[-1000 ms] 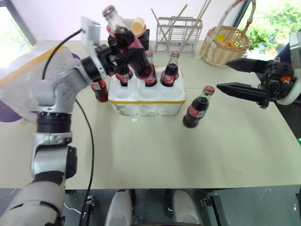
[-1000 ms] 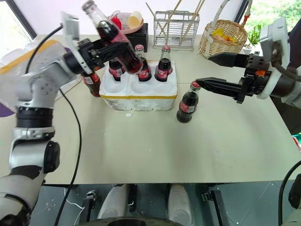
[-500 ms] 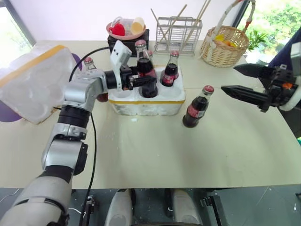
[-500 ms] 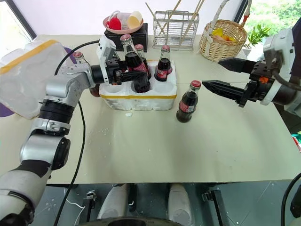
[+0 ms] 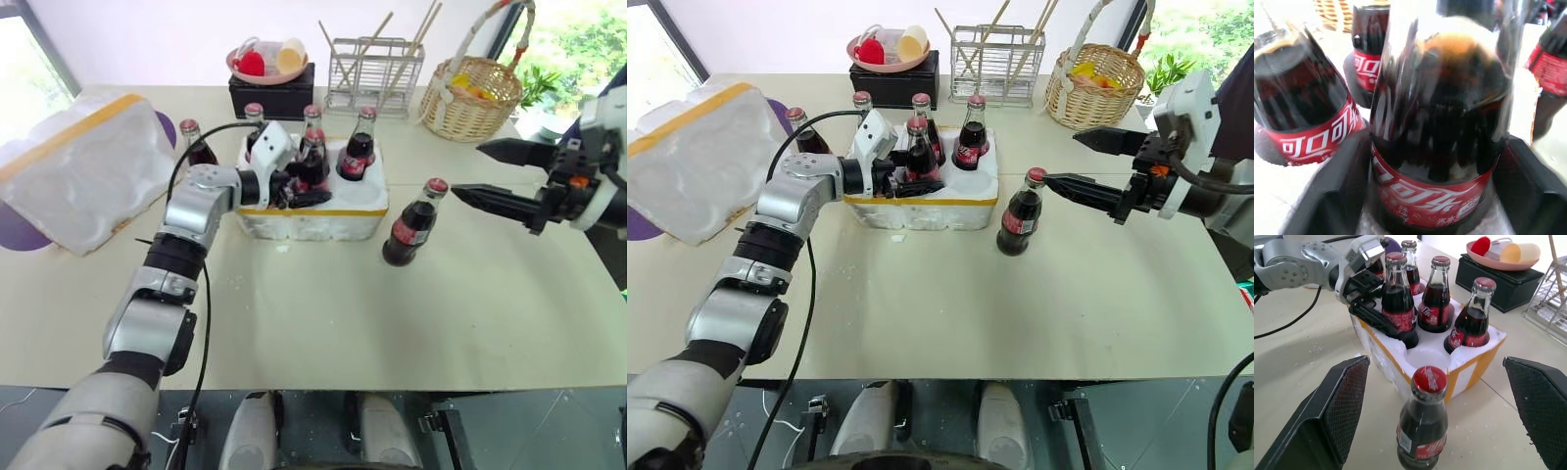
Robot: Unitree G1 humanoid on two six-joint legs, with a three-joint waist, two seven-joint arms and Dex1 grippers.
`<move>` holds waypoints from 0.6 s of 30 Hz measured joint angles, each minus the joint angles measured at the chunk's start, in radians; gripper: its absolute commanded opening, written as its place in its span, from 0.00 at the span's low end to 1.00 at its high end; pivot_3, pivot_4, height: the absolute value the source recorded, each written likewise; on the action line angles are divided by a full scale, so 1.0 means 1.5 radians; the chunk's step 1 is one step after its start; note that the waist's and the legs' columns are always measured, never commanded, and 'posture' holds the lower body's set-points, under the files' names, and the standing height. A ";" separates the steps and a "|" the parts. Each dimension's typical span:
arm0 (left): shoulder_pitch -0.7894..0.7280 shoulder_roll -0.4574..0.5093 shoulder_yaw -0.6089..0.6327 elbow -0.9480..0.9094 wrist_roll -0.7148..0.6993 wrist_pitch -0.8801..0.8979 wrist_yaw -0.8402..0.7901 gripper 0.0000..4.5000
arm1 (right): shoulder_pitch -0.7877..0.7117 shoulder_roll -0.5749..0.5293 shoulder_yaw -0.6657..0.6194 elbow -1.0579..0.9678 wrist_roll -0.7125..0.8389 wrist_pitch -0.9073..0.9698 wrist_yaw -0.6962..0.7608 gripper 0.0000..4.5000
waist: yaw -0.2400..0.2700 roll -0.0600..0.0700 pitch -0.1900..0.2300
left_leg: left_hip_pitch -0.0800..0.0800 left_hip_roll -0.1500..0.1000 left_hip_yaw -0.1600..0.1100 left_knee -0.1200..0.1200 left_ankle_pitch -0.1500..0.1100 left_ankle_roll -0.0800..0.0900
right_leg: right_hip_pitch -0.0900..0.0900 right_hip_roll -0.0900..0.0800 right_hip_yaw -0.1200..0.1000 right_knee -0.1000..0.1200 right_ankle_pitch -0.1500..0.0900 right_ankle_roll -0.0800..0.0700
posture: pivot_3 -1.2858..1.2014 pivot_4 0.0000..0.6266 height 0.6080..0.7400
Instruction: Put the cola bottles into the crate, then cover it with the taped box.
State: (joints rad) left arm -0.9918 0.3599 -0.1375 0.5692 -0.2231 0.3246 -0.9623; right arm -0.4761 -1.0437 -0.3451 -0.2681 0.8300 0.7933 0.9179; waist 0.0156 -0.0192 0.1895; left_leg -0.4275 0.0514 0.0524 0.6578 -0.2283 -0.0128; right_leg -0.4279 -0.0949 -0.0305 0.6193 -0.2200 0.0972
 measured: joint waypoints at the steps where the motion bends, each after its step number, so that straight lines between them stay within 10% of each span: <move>1: 0.005 0.001 0.009 -0.012 -0.005 0.009 0.006 1.00 | 0.000 0.000 0.004 0.000 0.000 -0.001 0.004 1.00 | -0.001 0.000 0.000 | 0.000 0.000 0.000 0.001 0.000 0.000 | 0.000 0.000 0.000 0.000 0.000 0.000 | 0.52 0.24 1.00; 10: 0.100 0.123 0.217 -0.288 -0.173 0.194 0.054 1.00 | -0.010 0.000 0.011 -0.005 0.018 0.007 0.042 1.00 | -0.011 0.000 0.000 | 0.000 0.000 0.000 0.002 -0.001 0.001 | -0.001 0.000 0.000 0.005 0.000 0.002 | 0.52 0.24 1.00; 18: 0.202 0.198 0.256 -0.282 -0.115 0.191 0.158 1.00 | -0.027 0.000 0.011 -0.059 0.077 0.036 0.047 1.00 | -0.001 -0.001 0.000 | 0.000 0.000 0.000 0.004 -0.001 0.001 | 0.000 0.000 0.000 0.005 -0.002 -0.001 | 0.52 0.24 1.00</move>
State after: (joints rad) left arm -0.6882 0.6575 0.2464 0.1465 -0.3950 0.6112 -0.7260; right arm -0.5160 -1.0436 -0.3290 -0.3560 0.9457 0.8476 0.9892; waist 0.0148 -0.0200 0.1902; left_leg -0.4275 0.0518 0.0521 0.6632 -0.2294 -0.0116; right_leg -0.4283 -0.0955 -0.0302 0.6267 -0.2230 0.0958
